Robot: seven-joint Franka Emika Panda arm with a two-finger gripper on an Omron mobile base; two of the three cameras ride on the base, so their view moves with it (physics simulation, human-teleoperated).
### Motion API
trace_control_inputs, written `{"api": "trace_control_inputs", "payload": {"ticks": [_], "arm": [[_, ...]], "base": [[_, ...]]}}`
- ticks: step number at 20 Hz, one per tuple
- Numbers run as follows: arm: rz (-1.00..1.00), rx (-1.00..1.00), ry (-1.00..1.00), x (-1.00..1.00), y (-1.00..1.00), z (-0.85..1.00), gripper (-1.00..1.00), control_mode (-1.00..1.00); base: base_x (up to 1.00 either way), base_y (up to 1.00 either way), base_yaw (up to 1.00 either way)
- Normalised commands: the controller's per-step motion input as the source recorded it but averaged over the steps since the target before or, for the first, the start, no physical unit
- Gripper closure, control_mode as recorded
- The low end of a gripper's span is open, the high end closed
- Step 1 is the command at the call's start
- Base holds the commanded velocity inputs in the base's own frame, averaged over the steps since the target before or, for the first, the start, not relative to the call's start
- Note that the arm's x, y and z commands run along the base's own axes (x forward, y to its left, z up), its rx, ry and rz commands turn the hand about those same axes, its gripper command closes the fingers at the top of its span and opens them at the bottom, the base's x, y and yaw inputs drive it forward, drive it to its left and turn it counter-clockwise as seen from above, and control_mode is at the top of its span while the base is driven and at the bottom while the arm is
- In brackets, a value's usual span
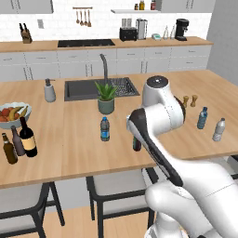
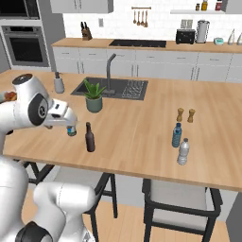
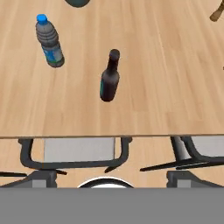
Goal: Move the plastic bottles in the middle to the plastics group, and the glass bottles in the middle to the glass group.
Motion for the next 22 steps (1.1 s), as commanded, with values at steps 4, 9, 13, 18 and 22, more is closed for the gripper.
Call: {"api": "trace_control_inputs", "payload": {"ticks": [4,9,13,18,22], "arm": [[-0.17,0.23,-0.05,0.24,-0.92,0.01,-1.00,-1.00],[-0.08,0.22,0.00,0.73,-0.39,-0.01,-1.00,-1.00],[-0.01,0.02,0.02,0.48,0.06,-0.07,-1.00,-1.00],[0.00,0.00,0.00,0.23,0.19,-0.17,-1.00,-1.00],[0.00,0.00,0.00,0.44,0.23,-0.42,-1.00,-1.00]], "base": [[0.00,0.00,0.00],[0.00,0.00,0.00],[0.00,0.00,0.00],[0.00,0.00,0.00],[0.00,0.00,0.00]]}}
